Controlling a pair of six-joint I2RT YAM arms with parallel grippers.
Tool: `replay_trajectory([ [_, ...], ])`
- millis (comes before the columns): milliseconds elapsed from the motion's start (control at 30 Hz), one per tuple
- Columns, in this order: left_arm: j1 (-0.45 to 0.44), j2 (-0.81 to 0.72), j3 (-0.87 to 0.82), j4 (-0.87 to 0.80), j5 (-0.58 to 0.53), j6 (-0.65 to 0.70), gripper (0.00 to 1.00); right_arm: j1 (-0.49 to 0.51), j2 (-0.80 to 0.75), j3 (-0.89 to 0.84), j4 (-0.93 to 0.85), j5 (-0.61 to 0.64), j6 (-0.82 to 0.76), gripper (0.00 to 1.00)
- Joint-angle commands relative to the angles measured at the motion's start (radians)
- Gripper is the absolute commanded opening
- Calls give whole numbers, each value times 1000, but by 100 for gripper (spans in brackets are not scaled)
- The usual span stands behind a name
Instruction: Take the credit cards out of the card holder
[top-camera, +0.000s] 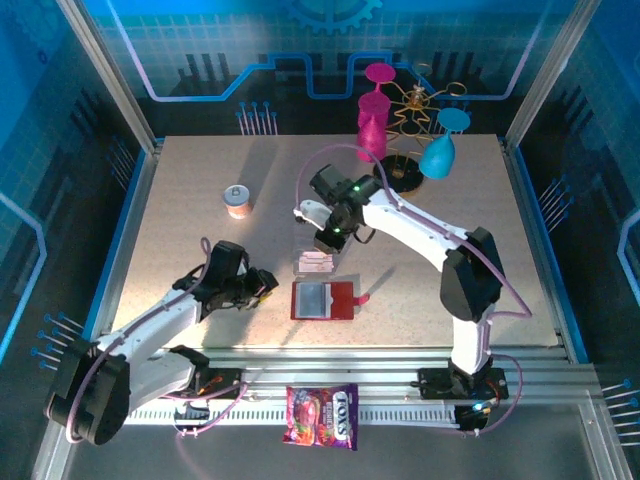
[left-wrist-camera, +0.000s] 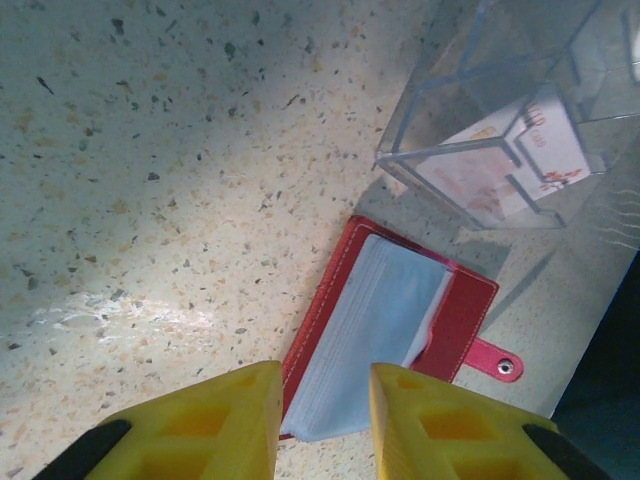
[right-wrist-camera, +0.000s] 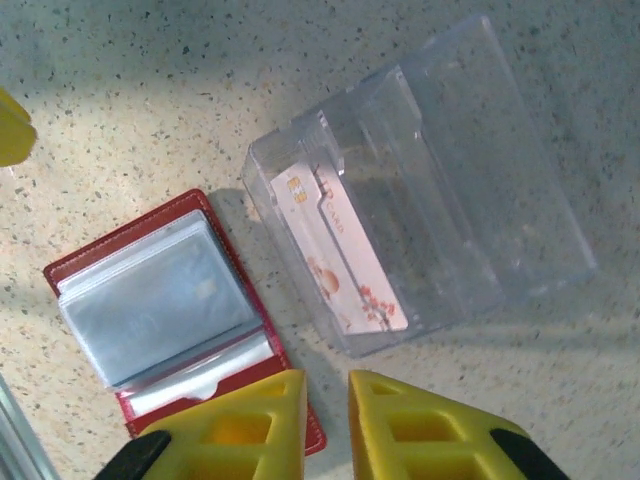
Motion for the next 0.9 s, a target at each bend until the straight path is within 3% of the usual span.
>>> replay_trajectory([
  [0, -19, 44, 36, 41, 36, 17, 30, 10, -96, -107, 132, -23, 210, 18],
  [367, -90, 200, 88, 97, 59, 15, 25, 51, -299, -421, 300, -52, 588, 14],
  [667, -127, 254, 102, 109, 58, 12, 15, 22, -322, -598, 529, -310, 919, 13],
  [867, -138, 276, 97, 107, 53, 14, 12, 24, -250, -644, 640, -400, 1006, 14],
])
